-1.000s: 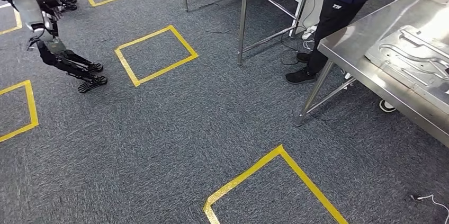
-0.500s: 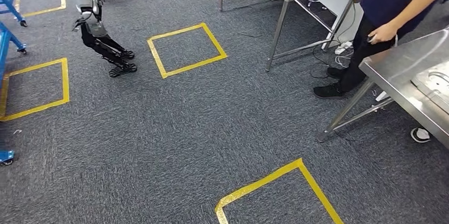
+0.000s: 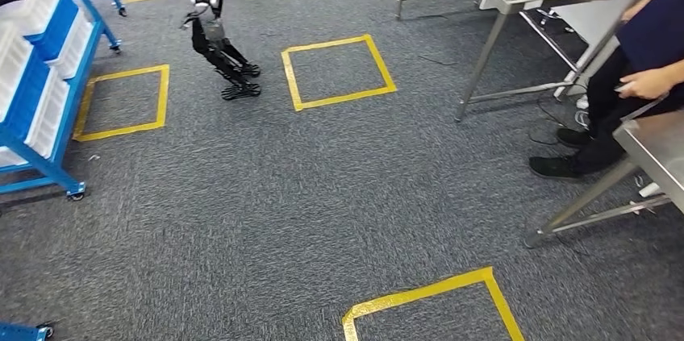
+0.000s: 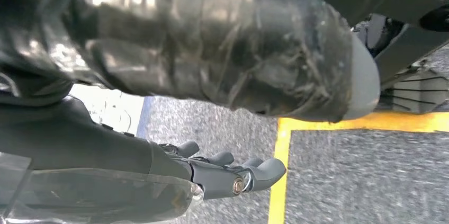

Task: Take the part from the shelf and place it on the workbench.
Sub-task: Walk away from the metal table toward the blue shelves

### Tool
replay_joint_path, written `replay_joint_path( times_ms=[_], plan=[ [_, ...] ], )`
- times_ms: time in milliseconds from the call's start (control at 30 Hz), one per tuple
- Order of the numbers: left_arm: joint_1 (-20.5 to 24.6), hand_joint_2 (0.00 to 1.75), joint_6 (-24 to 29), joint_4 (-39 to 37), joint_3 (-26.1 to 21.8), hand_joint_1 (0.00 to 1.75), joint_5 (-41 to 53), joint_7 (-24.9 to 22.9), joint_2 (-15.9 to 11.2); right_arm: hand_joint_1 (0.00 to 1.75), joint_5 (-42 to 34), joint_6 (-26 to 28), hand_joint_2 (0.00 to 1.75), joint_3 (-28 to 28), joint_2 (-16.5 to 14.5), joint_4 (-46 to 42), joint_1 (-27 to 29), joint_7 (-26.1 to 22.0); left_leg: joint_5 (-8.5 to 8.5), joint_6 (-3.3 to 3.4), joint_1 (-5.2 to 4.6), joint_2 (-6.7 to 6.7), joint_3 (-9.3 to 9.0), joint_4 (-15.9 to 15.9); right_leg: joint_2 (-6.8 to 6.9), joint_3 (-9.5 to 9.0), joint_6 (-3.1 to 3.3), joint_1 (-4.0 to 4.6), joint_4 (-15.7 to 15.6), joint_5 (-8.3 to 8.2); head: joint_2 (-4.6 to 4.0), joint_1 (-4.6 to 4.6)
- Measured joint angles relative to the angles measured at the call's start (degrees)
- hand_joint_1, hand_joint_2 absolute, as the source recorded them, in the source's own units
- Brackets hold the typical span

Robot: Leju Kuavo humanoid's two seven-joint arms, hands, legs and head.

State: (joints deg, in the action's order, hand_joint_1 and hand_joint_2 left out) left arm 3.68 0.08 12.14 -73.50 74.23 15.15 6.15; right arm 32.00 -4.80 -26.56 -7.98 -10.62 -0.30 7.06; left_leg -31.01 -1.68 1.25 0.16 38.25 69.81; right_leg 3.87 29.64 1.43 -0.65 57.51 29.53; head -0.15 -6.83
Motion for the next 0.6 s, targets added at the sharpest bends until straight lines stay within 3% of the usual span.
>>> replay_joint_path(
  times_ms=[67,100,133,233,300,367,400,433,467,500,533,600],
  plan=[
    [-0.01,0.00,0.00,0.00,0.01,0.00,0.01,0.00,-0.01,0.00,0.00,-0.03,0.00,-0.03,0.01,-0.01,-0.04,0.00,3.18,0.17,-0.01,2.05,-4.25,-8.12,1.28,-0.49,-0.60,0.11,0.15,0.52,0.00,-0.01],
    [0.06,0.00,0.00,0.00,0.01,0.00,0.01,0.00,-0.01,0.00,0.01,-0.04,0.00,-0.05,0.02,-0.01,-0.05,0.00,3.97,0.43,-0.15,2.76,-5.56,-10.63,1.76,-0.70,-0.95,0.21,0.22,0.73,0.00,-0.01],
    [0.09,0.00,-0.01,-0.01,0.01,0.00,0.02,0.00,-0.01,0.00,0.01,-0.07,0.00,-0.07,0.03,-0.01,-0.13,0.00,4.13,0.78,-0.35,3.05,-6.06,-11.72,2.21,-0.85,-1.30,0.32,0.23,0.87,0.00,-0.02],
    [-0.09,0.00,0.01,0.01,-0.01,0.00,0.02,0.00,-0.05,0.00,0.02,-0.14,0.00,-0.09,0.01,-0.03,-0.71,0.00,4.42,1.98,-0.59,1.51,-5.94,-11.99,2.76,-1.23,-2.32,0.15,0.28,1.23,0.00,-0.02],
    [-0.07,0.00,0.01,0.01,-0.01,0.00,0.02,-0.01,-0.07,0.00,0.02,-0.15,0.00,-0.10,0.00,-0.05,-0.77,0.00,4.80,2.82,-0.37,0.46,-6.18,-12.48,0.17,-0.06,-2.80,-0.14,3.47,3.56,0.00,-0.03],
    [0.00,0.00,0.01,0.01,-0.01,0.00,0.02,-0.02,-0.07,0.00,0.02,-0.16,0.00,-0.13,0.00,-0.04,-0.57,0.00,4.98,3.28,-0.44,-0.60,-6.04,-12.57,-2.93,3.67,-2.87,-0.22,11.07,7.40,0.00,-0.02],
    [0.02,0.00,0.01,0.02,-0.01,0.00,0.02,-0.02,-0.07,0.00,0.02,-0.16,0.00,-0.13,0.00,-0.04,-0.49,0.00,4.99,3.37,-0.58,-1.26,-5.98,-12.56,-3.48,5.73,-2.82,-0.17,14.79,8.64,0.00,-0.02],
    [0.02,0.00,0.01,0.02,-0.01,0.00,0.02,-0.02,-0.07,0.00,0.02,-0.16,0.00,-0.14,0.00,-0.03,-0.42,0.00,4.98,3.42,-0.77,-2.01,-6.00,-12.55,-3.69,7.13,-2.67,-0.10,16.96,8.73,0.00,-0.02],
    [0.02,0.00,0.01,0.02,-0.01,0.00,0.02,-0.02,-0.07,0.00,0.03,-0.16,0.00,-0.14,0.00,-0.03,-0.35,0.00,4.96,3.47,-0.95,-2.82,-6.09,-12.53,-3.84,7.57,-2.39,0.02,17.01,7.64,0.00,-0.02],
    [0.02,0.00,0.01,0.01,-0.01,0.00,0.02,-0.02,-0.06,0.00,0.03,-0.16,0.00,-0.15,0.00,-0.03,-0.29,0.00,4.95,3.49,-1.08,-3.67,-6.25,-12.52,-4.20,6.82,-1.95,0.23,14.54,5.39,0.00,-0.02],
    [0.02,0.00,0.01,0.01,-0.01,0.00,0.02,-0.02,-0.02,0.00,0.03,-0.15,0.00,-0.16,0.02,-0.03,-0.19,0.00,4.93,3.50,-1.11,-4.50,-6.36,-12.52,-5.31,5.27,-1.38,0.54,10.35,2.60,0.00,-0.02],
    [0.15,0.00,-0.02,-0.02,-0.01,0.00,0.02,-0.03,0.24,0.00,0.04,-0.14,0.00,-0.21,0.20,-0.03,0.00,0.00,4.90,3.36,-1.08,-5.91,-6.26,-12.42,-8.17,2.50,-0.30,1.01,2.86,-0.96,0.00,-0.04]
  ],
)
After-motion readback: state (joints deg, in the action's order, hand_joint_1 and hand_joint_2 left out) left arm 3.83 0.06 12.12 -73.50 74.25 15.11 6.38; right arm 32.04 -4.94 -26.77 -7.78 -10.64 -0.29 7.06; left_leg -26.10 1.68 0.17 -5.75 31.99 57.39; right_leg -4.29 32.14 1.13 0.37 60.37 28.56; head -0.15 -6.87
